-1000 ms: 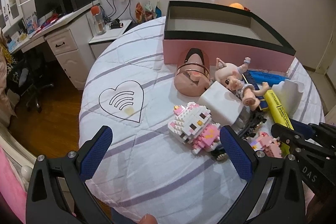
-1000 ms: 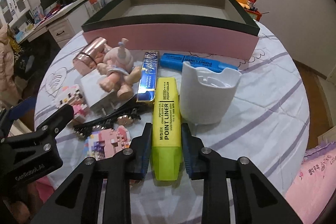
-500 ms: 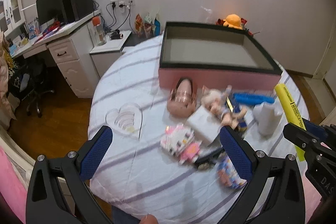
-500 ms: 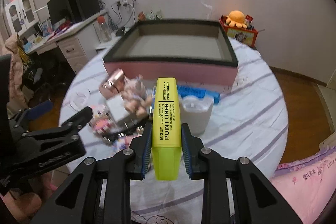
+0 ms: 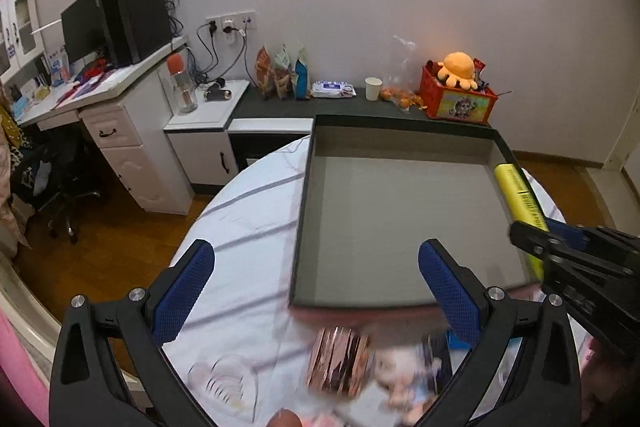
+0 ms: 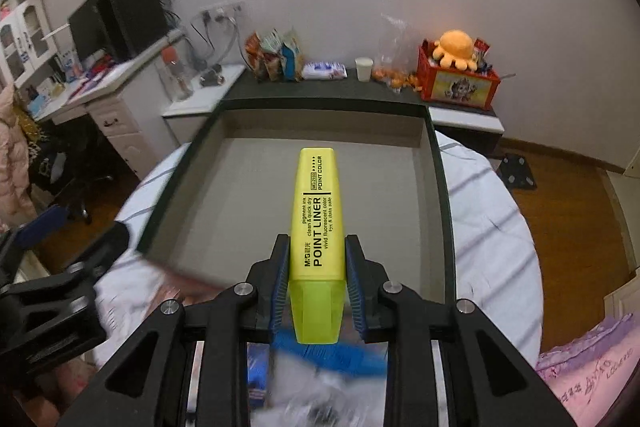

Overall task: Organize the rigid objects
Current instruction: 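Carry the yellow highlighter into the pink box and release it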

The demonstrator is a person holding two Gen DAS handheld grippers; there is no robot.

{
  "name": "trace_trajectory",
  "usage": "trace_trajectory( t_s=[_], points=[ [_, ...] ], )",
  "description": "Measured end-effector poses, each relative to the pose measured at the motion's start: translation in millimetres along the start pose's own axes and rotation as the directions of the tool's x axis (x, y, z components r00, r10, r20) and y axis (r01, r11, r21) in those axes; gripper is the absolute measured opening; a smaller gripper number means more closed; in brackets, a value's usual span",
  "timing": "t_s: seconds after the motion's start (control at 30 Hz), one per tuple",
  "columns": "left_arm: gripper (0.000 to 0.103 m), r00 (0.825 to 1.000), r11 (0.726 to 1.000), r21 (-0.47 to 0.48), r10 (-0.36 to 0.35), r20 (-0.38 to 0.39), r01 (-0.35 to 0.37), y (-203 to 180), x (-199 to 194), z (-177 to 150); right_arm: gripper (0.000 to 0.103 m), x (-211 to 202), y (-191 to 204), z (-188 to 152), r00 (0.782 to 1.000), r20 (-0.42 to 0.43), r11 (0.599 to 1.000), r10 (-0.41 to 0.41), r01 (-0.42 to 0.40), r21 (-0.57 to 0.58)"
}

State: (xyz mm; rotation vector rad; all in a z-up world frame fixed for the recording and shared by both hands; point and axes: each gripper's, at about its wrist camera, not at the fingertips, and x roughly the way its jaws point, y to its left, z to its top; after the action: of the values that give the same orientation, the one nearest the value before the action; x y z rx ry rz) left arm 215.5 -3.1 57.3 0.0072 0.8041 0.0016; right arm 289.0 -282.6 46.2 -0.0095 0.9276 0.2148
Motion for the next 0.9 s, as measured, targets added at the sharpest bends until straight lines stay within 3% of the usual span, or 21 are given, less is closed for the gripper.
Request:
trace_trajectory(
  t_s=[0.23, 0.5, 0.63, 0.7, 0.8, 0.9],
  points=[
    [0.103, 0.998, 1.0, 0.018, -0.015, -0.061, 0.016, -13.2, 42.1, 8.7, 0.027, 67.3, -25.0, 5.3, 0.989, -0.143, 0.999, -0.031, 0.034, 0.02],
    [0.103, 0.995, 0.999, 0.027, -0.019, -0.103, 0.022, -22.1, 58.7, 3.4, 0.031, 91.9, -36.8, 0.6, 0.968, -0.239, 0.997, -0.074, 0.08, 0.015],
    [0.103, 0.993, 0.999, 0.027, -0.018, -0.121, 0.021, -24.4, 57.8, -0.1, 0.044, 81.3, -38.1, -0.5, 0.98, -0.196, 0.999, -0.027, 0.033, 0.03],
    [0.103, 0.992, 0.999, 0.026, -0.017, -0.125, 0.02, -24.7, 53.9, -3.6, 0.061, 65.5, -36.7, 1.5, 0.991, -0.132, 0.999, 0.004, 0.002, 0.043],
    [0.103, 0.996, 1.0, 0.0, -0.031, -0.087, 0.031, -17.6, 35.7, -10.6, 0.078, 22.8, -39.9, 1.0, 0.999, 0.011, 0.998, 0.038, -0.038, 0.057],
    [0.103, 0.999, 1.0, -0.007, -0.016, -0.028, 0.016, -10.7, 10.4, -21.3, 0.08, -23.0, -52.0, -12.3, 0.992, 0.118, 0.995, 0.032, -0.043, 0.091]
  ],
)
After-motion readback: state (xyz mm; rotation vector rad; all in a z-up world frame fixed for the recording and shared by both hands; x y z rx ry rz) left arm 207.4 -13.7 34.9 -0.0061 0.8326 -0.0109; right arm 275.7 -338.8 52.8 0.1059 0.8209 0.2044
